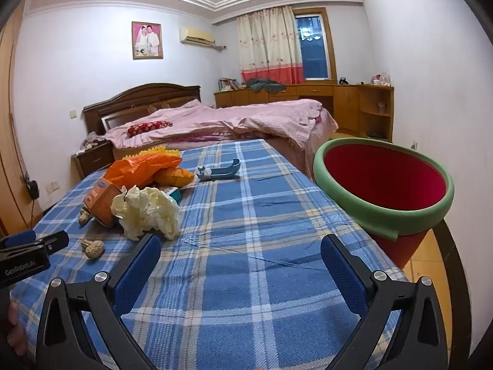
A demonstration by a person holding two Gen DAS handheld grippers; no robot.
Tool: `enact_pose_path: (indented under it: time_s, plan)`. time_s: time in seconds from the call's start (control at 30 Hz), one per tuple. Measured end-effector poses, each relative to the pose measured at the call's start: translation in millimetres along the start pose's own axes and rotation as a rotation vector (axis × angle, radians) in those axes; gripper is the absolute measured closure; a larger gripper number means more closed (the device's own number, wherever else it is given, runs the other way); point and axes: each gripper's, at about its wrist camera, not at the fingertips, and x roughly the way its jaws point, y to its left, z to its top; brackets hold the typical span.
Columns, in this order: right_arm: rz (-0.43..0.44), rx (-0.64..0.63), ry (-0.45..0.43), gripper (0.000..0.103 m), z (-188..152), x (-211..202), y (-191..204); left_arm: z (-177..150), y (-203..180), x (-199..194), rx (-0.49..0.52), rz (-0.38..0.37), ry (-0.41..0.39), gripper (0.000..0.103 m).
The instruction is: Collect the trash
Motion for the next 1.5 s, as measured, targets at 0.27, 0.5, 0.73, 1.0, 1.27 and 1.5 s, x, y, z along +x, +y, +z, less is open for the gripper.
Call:
enact_pose_path:
  time_s: [0.27, 0.5, 0.73, 1.0, 1.27, 1.5]
  plan:
    - [-0.002, -0.002, -0.001, 0.000, 0.1, 0.0, 0.0, 0.0, 0.2, 0.1, -0.009, -0.007, 0.000, 0.016]
    - [-0.001, -0.003, 0.000, 0.000, 0.2, 0.1, -0.1, 0.0, 0.5, 0.1, -0.012, -0.009, 0.001, 0.016]
    - [-0.001, -0.003, -0.001, 0.000, 0.3, -0.2, -0.1, -0.1, 0.7, 0.0, -0.015, -0.011, 0.000, 0.016]
    - [-0.001, -0.003, -0.001, 0.000, 0.2, -0.3, -0.1, -0.1, 0.9, 0.0, -0.016, -0.012, -0.001, 0.016]
    - [-0.001, -0.003, -0.001, 0.000, 0.2, -0.3, -0.2, 0.0, 1.0, 0.1, -0.017, -0.013, -0.001, 0.016]
    - [0.000, -0.003, -0.001, 0.000, 0.2, -0.6, -0.3, -0.1, 1.1, 0.0, -0.018, -0.014, -0.001, 0.016]
